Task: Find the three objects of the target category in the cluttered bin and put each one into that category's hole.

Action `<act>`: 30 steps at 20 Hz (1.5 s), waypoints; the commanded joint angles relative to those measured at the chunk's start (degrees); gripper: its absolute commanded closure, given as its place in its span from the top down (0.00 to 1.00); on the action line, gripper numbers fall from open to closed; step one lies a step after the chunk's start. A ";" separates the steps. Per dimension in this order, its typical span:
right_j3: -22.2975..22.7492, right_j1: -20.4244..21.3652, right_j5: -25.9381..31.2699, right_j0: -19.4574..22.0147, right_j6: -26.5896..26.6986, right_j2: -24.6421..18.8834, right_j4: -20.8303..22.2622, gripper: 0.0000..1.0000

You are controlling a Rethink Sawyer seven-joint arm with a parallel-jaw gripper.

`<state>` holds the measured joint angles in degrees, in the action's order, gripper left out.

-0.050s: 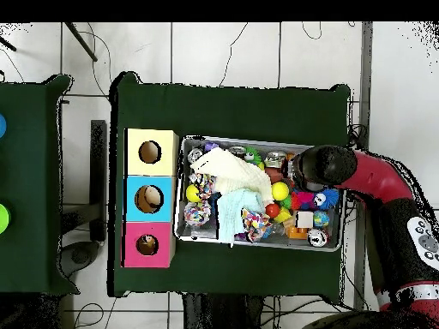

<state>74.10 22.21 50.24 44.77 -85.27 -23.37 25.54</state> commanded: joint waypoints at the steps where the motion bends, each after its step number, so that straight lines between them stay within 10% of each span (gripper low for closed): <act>1: 1.85 -1.23 -5.53 1.81 11.08 -4.73 3.45 1.00; 14: 20.54 10.62 -12.01 4.17 3.42 -0.92 4.84 1.00; 30: 28.25 8.89 -21.17 8.01 3.26 0.05 11.20 1.00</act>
<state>96.77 32.55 31.98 49.93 -85.27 -23.41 32.66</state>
